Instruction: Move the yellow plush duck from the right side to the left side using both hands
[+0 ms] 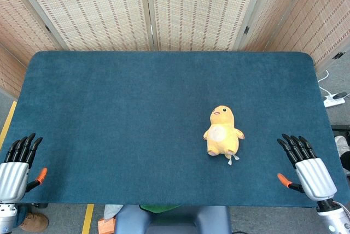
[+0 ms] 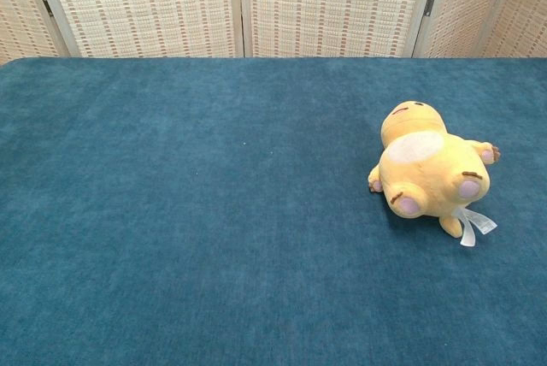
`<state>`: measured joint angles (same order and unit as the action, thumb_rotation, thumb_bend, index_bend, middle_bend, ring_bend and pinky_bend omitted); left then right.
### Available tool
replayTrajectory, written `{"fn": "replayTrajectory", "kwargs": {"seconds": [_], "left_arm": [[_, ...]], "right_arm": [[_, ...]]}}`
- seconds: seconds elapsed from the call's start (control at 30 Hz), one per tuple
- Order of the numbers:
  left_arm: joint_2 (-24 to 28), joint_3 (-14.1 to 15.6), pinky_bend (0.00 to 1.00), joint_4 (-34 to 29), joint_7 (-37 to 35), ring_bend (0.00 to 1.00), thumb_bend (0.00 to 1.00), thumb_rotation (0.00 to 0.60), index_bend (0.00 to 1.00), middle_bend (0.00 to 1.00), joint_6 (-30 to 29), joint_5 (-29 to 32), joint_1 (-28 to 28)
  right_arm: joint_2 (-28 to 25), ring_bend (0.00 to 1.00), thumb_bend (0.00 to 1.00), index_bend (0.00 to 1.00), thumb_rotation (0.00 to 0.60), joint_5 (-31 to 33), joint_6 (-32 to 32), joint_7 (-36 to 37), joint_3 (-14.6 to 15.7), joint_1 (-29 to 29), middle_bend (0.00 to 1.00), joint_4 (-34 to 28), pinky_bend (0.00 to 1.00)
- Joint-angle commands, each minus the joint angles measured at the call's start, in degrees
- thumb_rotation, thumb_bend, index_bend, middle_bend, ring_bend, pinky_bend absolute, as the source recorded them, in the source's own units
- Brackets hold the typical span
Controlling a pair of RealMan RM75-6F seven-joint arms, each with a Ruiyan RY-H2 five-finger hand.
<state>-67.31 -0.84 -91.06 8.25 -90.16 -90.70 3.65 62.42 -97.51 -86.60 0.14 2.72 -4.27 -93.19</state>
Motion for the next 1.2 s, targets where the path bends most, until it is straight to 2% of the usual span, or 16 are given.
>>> {"fn": "replayTrajectory", "kwargs": {"seconds": [0.03,0.2,0.3,0.47,0.6,0.73,0.8,0.83,0.9,0.93,0.97,1.03,1.1,1.17,1.2], "left_arm": [[0.0,0.0,0.09,-0.1,0.2,0.00,0.34,0.600,0.00,0.00,-0.1,0.0,-0.1],[0.3,0.1,0.09,-0.4,-0.7,0.00,0.34,0.600,0.00,0.00,1.0,0.4,0.1],[0.6,-0.2,0.09,-0.6,-1.2,0.00,0.34,0.600,0.00,0.00,1.9,1.1,0.6],[1.0,-0.4,0.09,-0.4,-2.1,0.00,0.34,0.600,0.00,0.00,2.8,1.4,1.1],[1.5,-0.6,0.09,-0.5,-3.3,0.00,0.34,0.600,0.00,0.00,3.6,2.4,1.2],[1.9,-0.8,0.09,-0.5,-4.3,0.00,0.34,0.600,0.00,0.00,4.1,3.1,1.3],[2.0,-0.8,0.09,-0.4,-4.5,0.00,0.34,0.600,0.00,0.00,4.2,3.2,1.3],[2.1,-0.8,0.09,-0.4,-4.7,0.00,0.34,0.600,0.00,0.00,4.3,3.2,1.3],[2.2,-0.7,0.09,-0.4,-4.9,0.00,0.34,0.600,0.00,0.00,4.6,3.2,1.4],[2.3,-0.6,0.09,-0.3,-5.1,0.00,0.34,0.600,0.00,0.00,4.7,3.0,1.5],[2.4,-0.5,0.09,-0.2,-5.4,0.00,0.34,0.600,0.00,0.00,4.8,2.8,1.5],[2.4,-0.5,0.09,-0.2,-5.6,0.00,0.34,0.600,0.00,0.00,4.7,2.8,1.5],[2.4,-0.5,0.09,-0.2,-5.7,0.00,0.34,0.600,0.00,0.00,4.6,2.9,1.5],[2.5,-0.5,0.09,-0.3,-5.8,0.00,0.34,0.600,0.00,0.00,4.6,3.0,1.4],[2.5,-0.5,0.09,-0.3,-5.8,0.00,0.34,0.600,0.00,0.00,4.6,3.0,1.4]], "right_arm": [[0.2,0.00,0.19,0.00,0.600,0.4,1.0,-0.5,-0.1,-0.4,0.00,0.0,0.00],[2.2,0.00,0.19,0.00,0.600,0.7,5.4,-1.5,-1.0,-3.4,0.00,0.3,0.00],[3.2,0.00,0.19,0.00,0.600,1.6,11.9,-4.0,-3.1,-8.3,0.00,-0.7,0.00],[4.8,0.00,0.19,0.00,0.600,8.1,23.7,-9.5,-6.6,-15.4,0.00,-3.2,0.00],[6.9,0.00,0.19,0.00,0.600,13.7,32.1,-13.8,-8.2,-20.4,0.00,-3.9,0.00],[10.3,0.00,0.21,0.00,0.600,18.3,37.2,-16.8,-9.5,-24.3,0.00,-1.8,0.00],[11.5,0.00,0.25,0.00,0.600,19.8,38.7,-18.3,-9.5,-25.5,0.00,-0.6,0.01],[12.3,0.00,0.29,0.00,0.600,20.4,39.1,-19.2,-9.4,-26.1,0.01,0.0,0.06],[13.6,0.03,0.35,0.00,0.600,20.5,38.5,-20.0,-9.3,-26.5,0.09,1.2,0.21],[14.3,0.09,0.38,0.01,0.600,20.9,37.8,-20.5,-9.3,-26.4,0.19,2.0,0.34],[15.4,0.15,0.40,0.02,0.600,20.8,36.6,-21.0,-9.3,-26.4,0.26,2.9,0.41],[16.8,0.32,0.44,0.13,0.600,20.4,34.9,-21.5,-9.1,-26.2,0.44,4.1,0.58],[18.0,0.48,0.51,0.29,0.600,18.5,32.2,-21.7,-8.7,-25.7,0.60,5.2,0.74],[19.0,0.60,0.57,0.44,0.600,15.0,28.7,-20.6,-8.0,-25.2,0.72,5.5,0.87],[19.2,0.63,0.60,0.48,0.600,13.2,27.2,-19.6,-7.7,-25.0,0.74,5.8,0.90]]}}
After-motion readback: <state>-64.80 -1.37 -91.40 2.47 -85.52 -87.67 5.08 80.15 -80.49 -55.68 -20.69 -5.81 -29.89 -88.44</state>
